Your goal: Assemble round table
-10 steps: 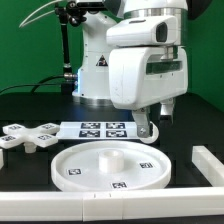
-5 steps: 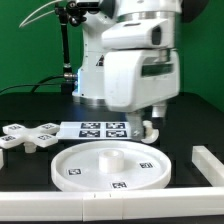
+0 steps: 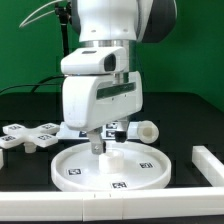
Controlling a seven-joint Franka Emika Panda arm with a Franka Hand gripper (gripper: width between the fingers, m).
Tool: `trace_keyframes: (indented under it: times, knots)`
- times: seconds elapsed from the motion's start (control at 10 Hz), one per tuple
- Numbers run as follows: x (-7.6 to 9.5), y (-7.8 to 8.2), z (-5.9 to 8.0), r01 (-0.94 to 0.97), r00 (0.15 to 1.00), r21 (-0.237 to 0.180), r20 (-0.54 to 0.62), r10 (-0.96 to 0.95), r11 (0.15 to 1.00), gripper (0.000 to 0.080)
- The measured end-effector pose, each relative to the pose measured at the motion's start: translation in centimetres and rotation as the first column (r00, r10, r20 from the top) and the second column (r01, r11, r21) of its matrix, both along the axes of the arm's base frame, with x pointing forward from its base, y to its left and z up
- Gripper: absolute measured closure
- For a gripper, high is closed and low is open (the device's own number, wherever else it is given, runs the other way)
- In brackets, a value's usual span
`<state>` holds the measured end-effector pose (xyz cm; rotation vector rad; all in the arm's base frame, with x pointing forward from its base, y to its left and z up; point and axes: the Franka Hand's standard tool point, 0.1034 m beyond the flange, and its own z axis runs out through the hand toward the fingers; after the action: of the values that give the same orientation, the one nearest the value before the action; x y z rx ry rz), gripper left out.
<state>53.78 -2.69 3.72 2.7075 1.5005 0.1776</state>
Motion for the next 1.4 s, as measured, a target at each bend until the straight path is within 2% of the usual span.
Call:
trace_keyframes:
  times: [0.5, 0.7, 0.9, 1.4]
  knots:
    - [-0.1, 0.5, -1.7, 0.002, 1.000, 0.008, -0.019, -0.001, 1.000, 0.0150]
    - [-0.2, 0.5, -1.9, 0.002, 1.000, 0.008, -0.021, -0.002, 1.000, 0.0150]
    - [-0.2, 0.5, -1.9, 0.002, 1.000, 0.008, -0.020, -0.002, 1.000, 0.0394]
    - [-0.2, 0.4, -1.9, 0.002, 1.000, 0.008, -0.020, -0.002, 1.000, 0.0393]
